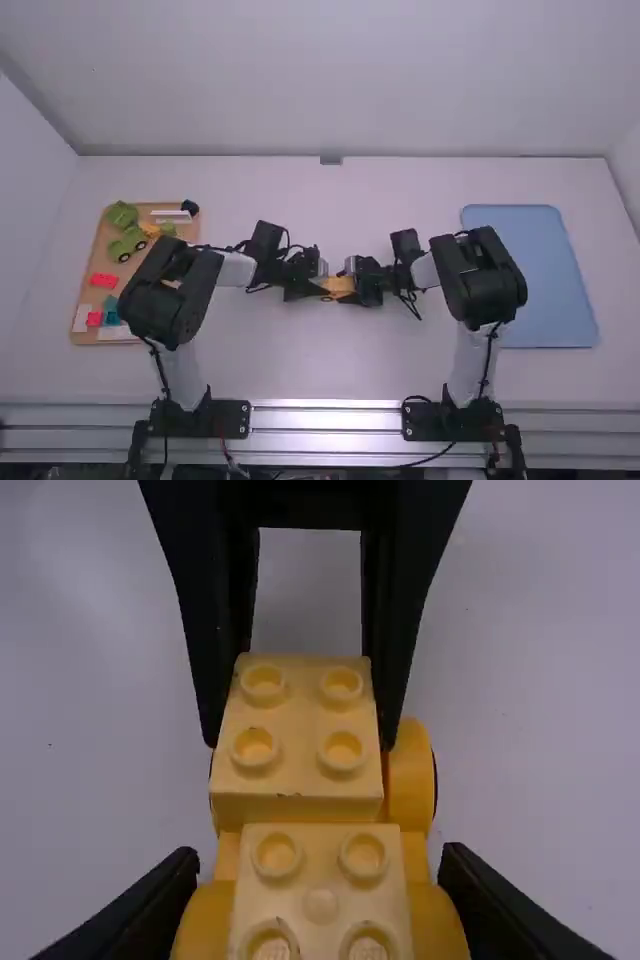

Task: Assemble lego blocks to make yellow taxi

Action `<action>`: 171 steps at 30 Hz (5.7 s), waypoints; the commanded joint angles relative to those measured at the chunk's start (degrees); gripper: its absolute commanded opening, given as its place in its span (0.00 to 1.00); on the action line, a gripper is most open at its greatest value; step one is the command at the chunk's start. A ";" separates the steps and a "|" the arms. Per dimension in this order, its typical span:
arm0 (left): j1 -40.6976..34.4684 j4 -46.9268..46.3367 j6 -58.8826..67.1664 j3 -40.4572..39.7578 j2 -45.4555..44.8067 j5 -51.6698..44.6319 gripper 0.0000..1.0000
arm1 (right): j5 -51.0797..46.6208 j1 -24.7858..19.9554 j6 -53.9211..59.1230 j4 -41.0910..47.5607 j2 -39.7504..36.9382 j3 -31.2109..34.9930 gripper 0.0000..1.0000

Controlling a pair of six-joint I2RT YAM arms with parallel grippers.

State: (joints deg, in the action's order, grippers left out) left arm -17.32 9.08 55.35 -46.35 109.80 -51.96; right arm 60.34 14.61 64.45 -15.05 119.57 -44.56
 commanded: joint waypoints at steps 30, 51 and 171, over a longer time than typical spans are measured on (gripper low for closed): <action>-0.66 -7.56 2.71 -3.15 -2.45 3.65 0.02 | -1.90 0.46 0.04 0.74 0.94 0.26 0.53; -0.68 0.57 -0.48 1.40 -2.34 5.05 0.03 | -1.88 0.44 0.11 0.72 0.94 0.26 0.53; -0.70 -9.33 -4.96 -4.00 -6.49 1.44 0.02 | -1.70 0.44 -0.11 0.52 0.94 0.26 0.54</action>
State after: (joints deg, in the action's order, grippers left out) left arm -17.85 0.99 49.52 -49.36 106.34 -49.23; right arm 60.90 15.42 64.82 -14.52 119.57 -44.51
